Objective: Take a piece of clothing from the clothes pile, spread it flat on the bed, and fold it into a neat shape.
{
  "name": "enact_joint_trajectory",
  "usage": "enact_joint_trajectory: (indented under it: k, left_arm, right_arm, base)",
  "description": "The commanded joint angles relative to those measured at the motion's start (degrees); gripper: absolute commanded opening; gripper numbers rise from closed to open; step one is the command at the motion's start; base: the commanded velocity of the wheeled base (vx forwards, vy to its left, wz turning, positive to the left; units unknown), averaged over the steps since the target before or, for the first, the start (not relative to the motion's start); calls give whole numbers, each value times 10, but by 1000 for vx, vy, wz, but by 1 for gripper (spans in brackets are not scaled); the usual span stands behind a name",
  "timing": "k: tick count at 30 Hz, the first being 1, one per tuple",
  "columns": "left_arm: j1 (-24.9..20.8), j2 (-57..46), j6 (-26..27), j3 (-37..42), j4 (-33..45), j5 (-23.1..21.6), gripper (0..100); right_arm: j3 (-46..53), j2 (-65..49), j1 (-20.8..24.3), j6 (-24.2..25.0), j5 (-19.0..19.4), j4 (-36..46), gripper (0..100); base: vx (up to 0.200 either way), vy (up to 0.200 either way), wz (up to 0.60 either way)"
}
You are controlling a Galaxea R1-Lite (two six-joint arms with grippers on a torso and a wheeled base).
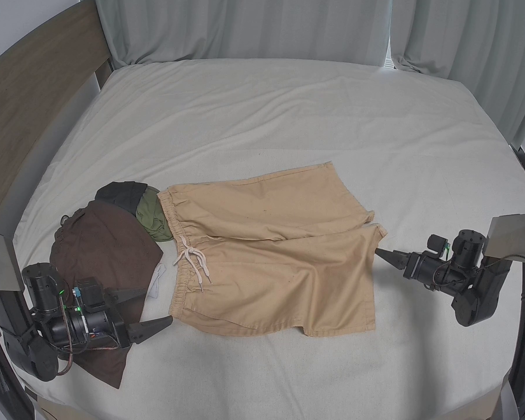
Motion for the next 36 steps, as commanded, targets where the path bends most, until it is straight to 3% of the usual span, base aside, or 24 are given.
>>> enact_joint_trajectory:
  k: [1, 14, 23, 36]
  left_arm:
    - [-1, -2, 0, -1, 0, 0, 100]
    - [-1, -4, 0, -3, 0, 0, 100]
    - [-1, -4, 1, -2, 0, 0, 100]
    - [-3, -1, 1, -2, 0, 0, 100]
  right_arm:
    - [85, -53, 4, -26, 5, -1, 100]
    - [227, -118, 11, -49, 12, 0, 100]
    - [234, -89, 11, -52, 19, 1, 100]
    - [235, -23, 51, -51, 18, -1, 100]
  base:
    - [0, 0, 0]
    - [0, 0, 0]
    - [0, 0, 0]
    - [0, 0, 0]
